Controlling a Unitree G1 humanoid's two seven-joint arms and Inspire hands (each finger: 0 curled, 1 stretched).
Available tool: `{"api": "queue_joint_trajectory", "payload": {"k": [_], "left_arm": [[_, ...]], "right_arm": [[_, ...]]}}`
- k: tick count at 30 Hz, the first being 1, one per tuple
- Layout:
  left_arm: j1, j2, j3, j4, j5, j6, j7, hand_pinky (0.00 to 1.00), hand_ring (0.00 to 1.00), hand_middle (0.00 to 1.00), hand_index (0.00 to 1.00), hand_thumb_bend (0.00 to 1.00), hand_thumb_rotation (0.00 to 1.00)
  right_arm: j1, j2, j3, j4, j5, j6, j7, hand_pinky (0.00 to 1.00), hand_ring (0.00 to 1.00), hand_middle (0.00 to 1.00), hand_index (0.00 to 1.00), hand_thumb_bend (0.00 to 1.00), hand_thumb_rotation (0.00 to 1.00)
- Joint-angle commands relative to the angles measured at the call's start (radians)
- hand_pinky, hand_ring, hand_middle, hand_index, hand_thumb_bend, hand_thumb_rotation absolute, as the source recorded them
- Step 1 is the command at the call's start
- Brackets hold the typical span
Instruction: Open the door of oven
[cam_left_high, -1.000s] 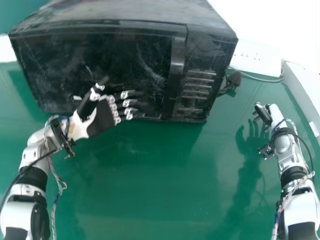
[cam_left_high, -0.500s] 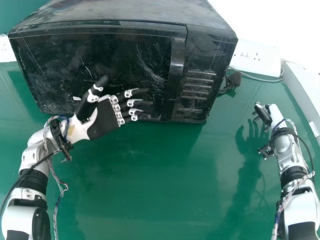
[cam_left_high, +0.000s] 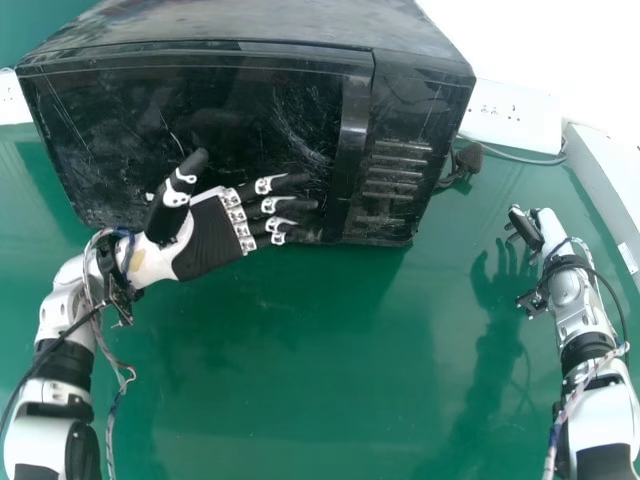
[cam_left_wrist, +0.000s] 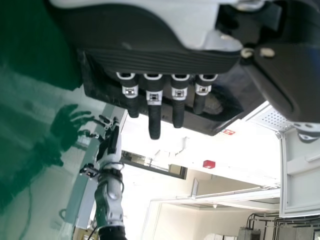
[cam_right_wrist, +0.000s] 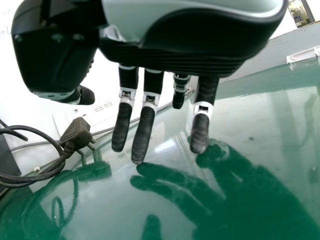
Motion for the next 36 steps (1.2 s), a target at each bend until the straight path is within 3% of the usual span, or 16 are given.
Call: {"api": "queue_joint_trajectory", "payload": {"k": [1, 8, 13, 19, 21, 25, 32, 36], "left_arm": [[0.024, 0.004, -0.012, -0.029, -0.019, 0.017, -0.017, 0.5, 0.79, 0.92, 1.0, 1.0, 0.87], [0.042, 0.001, -0.008, -0.083, -0.037, 0.047, -0.013, 0.53, 0.85, 0.96, 1.0, 1.0, 0.85], [0.062, -0.006, -0.012, -0.14, -0.058, 0.067, 0.009, 0.67, 0.99, 1.0, 1.0, 1.0, 0.84], [0.09, -0.007, -0.023, -0.216, -0.07, 0.094, 0.035, 0.85, 1.0, 1.0, 1.0, 1.0, 0.81], [0.102, -0.009, -0.027, -0.242, -0.069, 0.087, 0.055, 0.85, 1.0, 1.0, 1.0, 1.0, 0.81], [0.135, -0.014, -0.038, -0.289, -0.048, 0.032, 0.12, 0.8, 1.0, 1.0, 1.0, 1.0, 0.79], [0.188, -0.022, -0.062, -0.364, -0.006, -0.018, 0.26, 0.8, 1.0, 1.0, 1.0, 1.0, 0.79], [0.201, -0.04, -0.075, -0.348, 0.035, -0.114, 0.325, 0.81, 1.0, 1.0, 1.0, 1.0, 0.81]], "right_arm": [[0.045, 0.031, 0.012, 0.023, -0.007, 0.016, 0.037, 0.41, 0.46, 0.55, 0.49, 0.51, 0.14], [0.045, 0.032, 0.014, 0.023, -0.009, 0.016, 0.033, 0.4, 0.45, 0.54, 0.49, 0.51, 0.14], [0.044, 0.034, 0.011, 0.025, -0.006, 0.021, 0.035, 0.4, 0.45, 0.54, 0.49, 0.51, 0.15], [0.041, 0.035, 0.015, 0.025, -0.009, 0.028, 0.036, 0.42, 0.47, 0.56, 0.49, 0.51, 0.15], [0.043, 0.034, 0.013, 0.025, -0.007, 0.024, 0.037, 0.42, 0.46, 0.56, 0.49, 0.51, 0.14], [0.044, 0.035, 0.009, 0.025, -0.004, 0.025, 0.037, 0.41, 0.46, 0.55, 0.49, 0.51, 0.15], [0.044, 0.037, 0.012, 0.025, -0.008, 0.028, 0.032, 0.41, 0.46, 0.56, 0.49, 0.51, 0.15], [0.044, 0.037, 0.011, 0.026, -0.007, 0.029, 0.032, 0.43, 0.47, 0.55, 0.49, 0.51, 0.15]]}}
